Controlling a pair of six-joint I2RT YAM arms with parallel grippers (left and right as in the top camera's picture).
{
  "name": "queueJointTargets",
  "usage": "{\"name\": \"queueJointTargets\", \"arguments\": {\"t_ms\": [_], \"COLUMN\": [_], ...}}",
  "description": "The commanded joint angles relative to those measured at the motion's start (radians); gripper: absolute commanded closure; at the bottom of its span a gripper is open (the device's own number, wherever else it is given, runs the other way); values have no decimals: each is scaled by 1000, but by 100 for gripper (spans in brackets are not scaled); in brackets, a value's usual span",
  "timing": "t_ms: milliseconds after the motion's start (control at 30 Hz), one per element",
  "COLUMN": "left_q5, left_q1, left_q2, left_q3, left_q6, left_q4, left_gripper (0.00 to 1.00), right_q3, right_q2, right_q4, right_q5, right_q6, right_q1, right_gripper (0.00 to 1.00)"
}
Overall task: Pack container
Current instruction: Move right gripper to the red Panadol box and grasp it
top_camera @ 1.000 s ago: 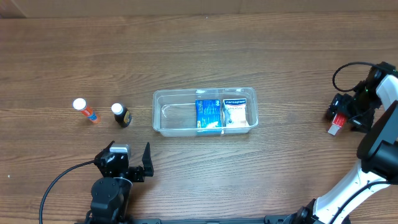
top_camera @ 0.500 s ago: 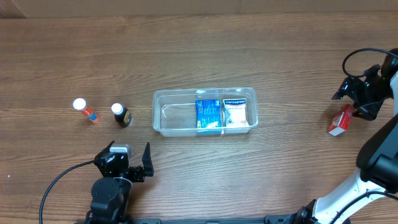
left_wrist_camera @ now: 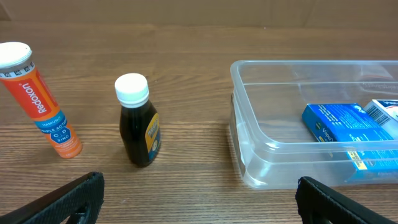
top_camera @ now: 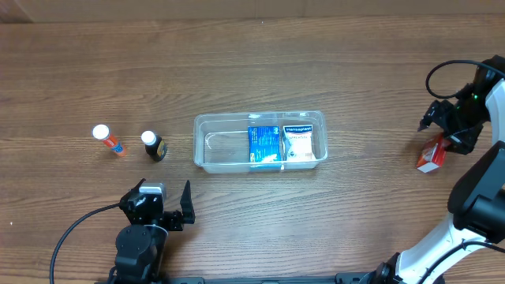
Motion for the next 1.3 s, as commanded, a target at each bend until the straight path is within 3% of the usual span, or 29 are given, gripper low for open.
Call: {"name": "queueJointTargets", "arguments": {"t_ms": [0,167,500,733,967,1267], "left_q5": [5,5,5,5,5,5], "left_q1": [5,5,5,5,5,5], "left_q2": [-8,-8,-8,-8,-8,-8], "left_q3": [-4,-4,-4,-4,-4,-4], "left_q6": [-14,-14,-14,-14,-14,-14], "left_q4": [4,4,4,4,4,4], "left_gripper": [0,0,0,0,0,0], "right_q3": [-43,-66,-64,-118,-282,-276], "right_q2": [-32,-33,-178,-179,-179,-180], "right_q4": [24,45,92,95,216,223], "right_q5": [46,66,-25,-49,-4,12], "right_q6": [38,105,24,-6,17,-10], "right_q1": [-19,-46,7,95,41,6], "right_gripper": [19,18,19,18,18,18]}}
